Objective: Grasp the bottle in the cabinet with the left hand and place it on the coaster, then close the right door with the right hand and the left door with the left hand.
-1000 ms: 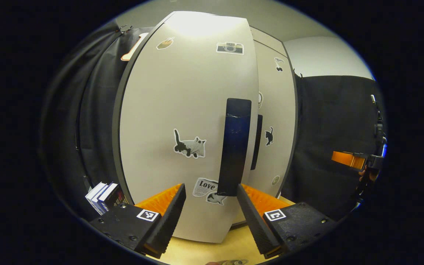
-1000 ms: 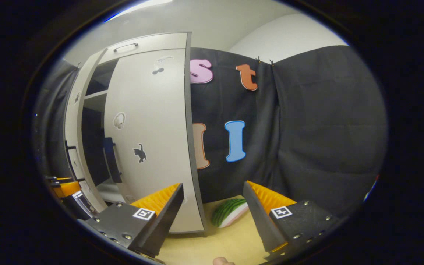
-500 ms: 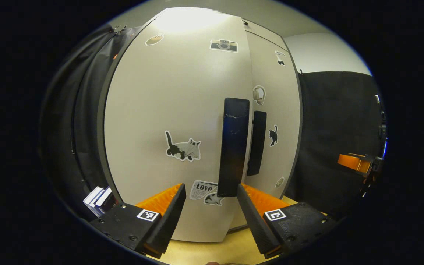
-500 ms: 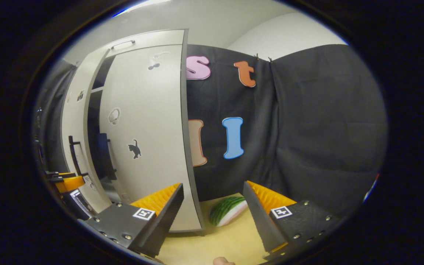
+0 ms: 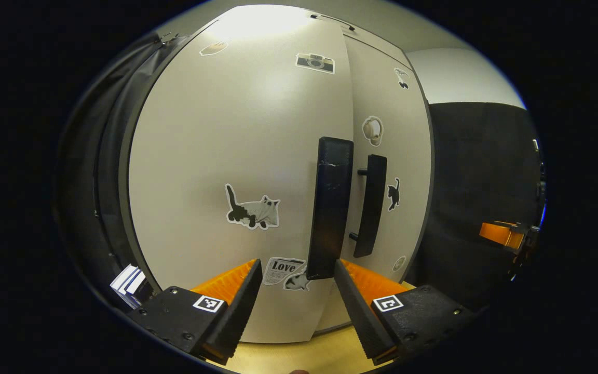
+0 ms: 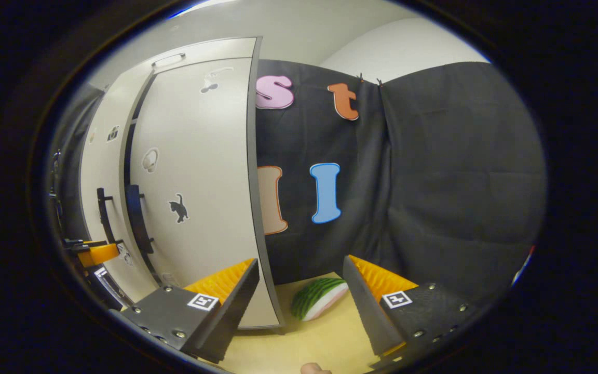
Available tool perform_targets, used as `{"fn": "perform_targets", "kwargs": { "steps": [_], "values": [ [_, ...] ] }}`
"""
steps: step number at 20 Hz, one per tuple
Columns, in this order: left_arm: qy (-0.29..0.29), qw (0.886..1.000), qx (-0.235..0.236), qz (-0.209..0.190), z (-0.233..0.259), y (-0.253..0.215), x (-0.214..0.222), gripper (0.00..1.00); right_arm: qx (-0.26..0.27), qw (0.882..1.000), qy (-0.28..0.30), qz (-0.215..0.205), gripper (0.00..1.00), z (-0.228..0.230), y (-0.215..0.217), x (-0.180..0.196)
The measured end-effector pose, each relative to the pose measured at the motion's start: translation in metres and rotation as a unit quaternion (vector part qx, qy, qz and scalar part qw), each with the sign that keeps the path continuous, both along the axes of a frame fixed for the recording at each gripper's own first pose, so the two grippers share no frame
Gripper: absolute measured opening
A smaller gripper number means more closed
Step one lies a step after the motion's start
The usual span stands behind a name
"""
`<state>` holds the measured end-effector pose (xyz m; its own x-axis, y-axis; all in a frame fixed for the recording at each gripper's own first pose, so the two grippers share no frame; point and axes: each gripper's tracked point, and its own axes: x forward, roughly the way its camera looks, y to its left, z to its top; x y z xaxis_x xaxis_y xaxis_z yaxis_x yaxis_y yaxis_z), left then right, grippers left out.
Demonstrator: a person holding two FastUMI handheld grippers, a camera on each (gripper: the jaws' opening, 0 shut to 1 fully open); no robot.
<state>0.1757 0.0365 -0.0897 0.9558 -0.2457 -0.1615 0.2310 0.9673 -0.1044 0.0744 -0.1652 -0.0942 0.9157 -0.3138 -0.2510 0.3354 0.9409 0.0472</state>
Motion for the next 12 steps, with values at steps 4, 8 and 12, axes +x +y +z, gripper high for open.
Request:
{"fn": "perform_targets", "kwargs": {
  "steps": [4,8,12],
  "values": [
    [0.001,1.0,-0.002,0.002,-0.001,-0.002,0.007,0.89,0.003,1.0,0.003,0.005,0.99,-0.004,0.002,0.007],
    [0.0,1.0,0.001,0.001,-0.001,-0.003,0.011,0.89,0.002,1.0,0.004,0.011,0.99,-0.007,0.004,0.01],
    [0.005,1.0,0.003,0.001,-0.005,-0.003,0.012,0.89,0.002,1.0,0.008,0.016,0.99,-0.009,0.005,0.014]
  ]
}}
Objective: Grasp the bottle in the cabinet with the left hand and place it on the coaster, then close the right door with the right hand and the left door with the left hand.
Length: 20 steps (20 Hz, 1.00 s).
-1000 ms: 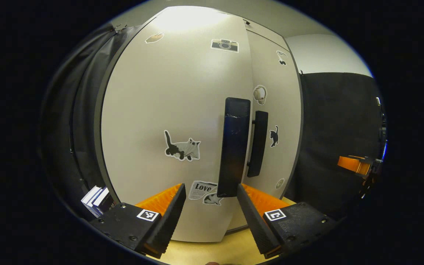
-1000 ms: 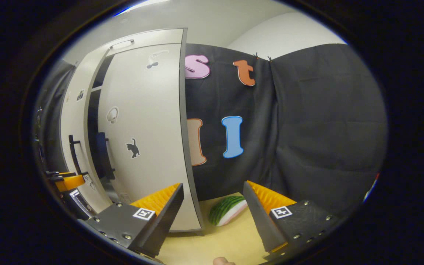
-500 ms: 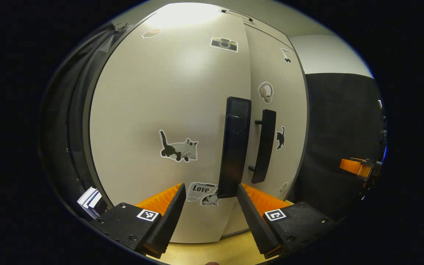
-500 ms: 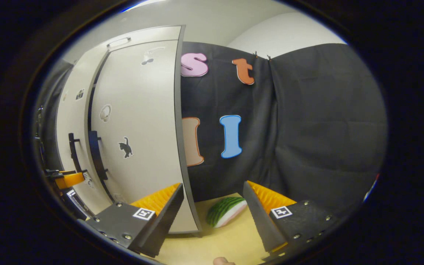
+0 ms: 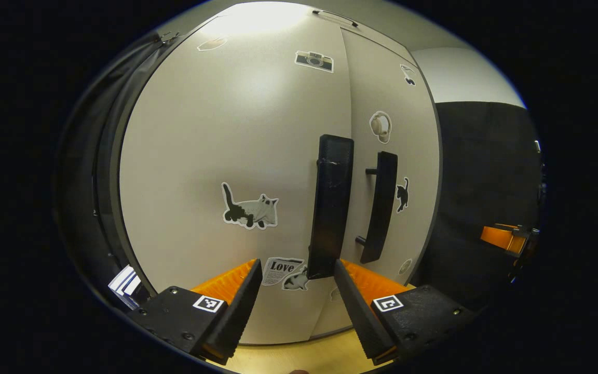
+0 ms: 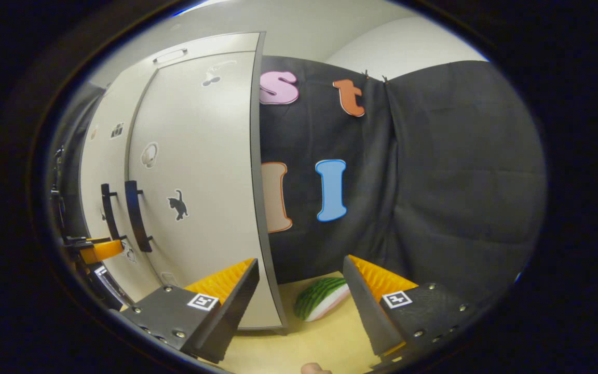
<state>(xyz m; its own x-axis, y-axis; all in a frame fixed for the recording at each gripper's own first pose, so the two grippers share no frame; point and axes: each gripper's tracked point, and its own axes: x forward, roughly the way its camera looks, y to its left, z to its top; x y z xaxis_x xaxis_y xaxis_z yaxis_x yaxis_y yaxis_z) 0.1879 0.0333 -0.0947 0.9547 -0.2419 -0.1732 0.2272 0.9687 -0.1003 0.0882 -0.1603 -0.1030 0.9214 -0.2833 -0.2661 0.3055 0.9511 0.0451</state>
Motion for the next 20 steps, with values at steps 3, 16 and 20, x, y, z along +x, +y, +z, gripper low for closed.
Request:
{"fn": "perform_targets", "kwargs": {
  "steps": [3,16,20],
  "values": [
    [0.006,1.0,-0.005,0.002,-0.004,-0.001,0.001,0.89,0.0,1.0,0.0,0.003,0.99,0.0,0.001,0.002],
    [-0.038,0.998,-0.004,0.045,0.104,0.004,-0.054,0.85,0.001,0.995,-0.056,0.085,1.0,0.088,0.059,0.01],
    [-0.063,0.996,-0.018,0.058,0.165,-0.011,-0.089,0.85,-0.001,0.99,-0.092,0.111,0.97,0.145,0.08,0.0]
  ]
}}
